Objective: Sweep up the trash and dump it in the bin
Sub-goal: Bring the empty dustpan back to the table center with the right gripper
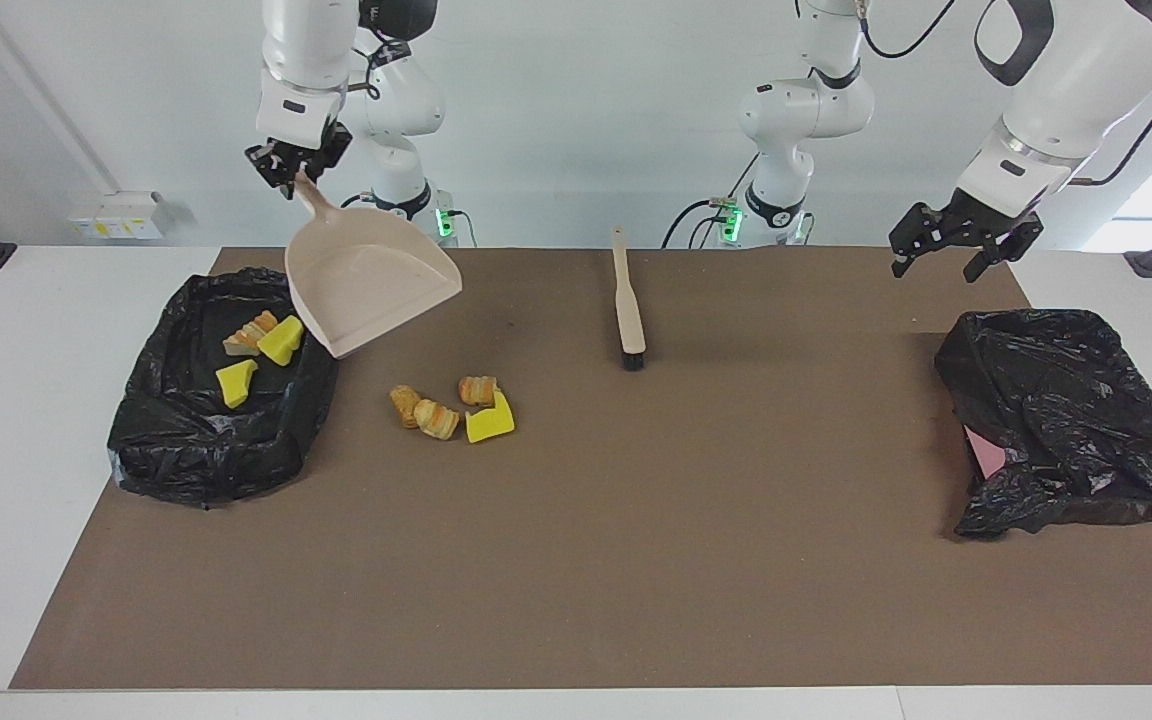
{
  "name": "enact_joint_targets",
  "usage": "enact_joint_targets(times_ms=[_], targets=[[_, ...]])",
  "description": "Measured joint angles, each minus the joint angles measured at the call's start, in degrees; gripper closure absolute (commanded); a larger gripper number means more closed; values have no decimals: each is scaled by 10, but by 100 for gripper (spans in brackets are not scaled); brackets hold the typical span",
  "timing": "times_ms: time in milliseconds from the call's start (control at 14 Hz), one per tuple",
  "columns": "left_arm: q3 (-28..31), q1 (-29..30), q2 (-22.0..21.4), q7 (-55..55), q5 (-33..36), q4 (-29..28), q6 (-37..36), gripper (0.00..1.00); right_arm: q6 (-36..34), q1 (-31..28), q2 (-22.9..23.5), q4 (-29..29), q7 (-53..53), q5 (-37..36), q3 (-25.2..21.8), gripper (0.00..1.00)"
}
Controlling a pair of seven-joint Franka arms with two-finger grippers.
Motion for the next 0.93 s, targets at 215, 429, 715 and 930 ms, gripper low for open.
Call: enact_joint_targets(times_ms=[215, 429, 715, 930], targets=[[0, 4, 0, -1, 0, 2, 0, 0, 85, 20, 101, 51, 131, 15, 19, 100], [0, 4, 0, -1, 0, 3, 0, 0, 148, 77, 220, 109, 237, 5, 19, 100], [-5, 2, 0, -1, 0, 6, -1, 0, 177, 158, 369, 245, 365, -4, 16, 100], [52, -57, 0, -1, 0, 10, -3, 0, 210, 237, 484, 351, 444, -43, -5, 100]])
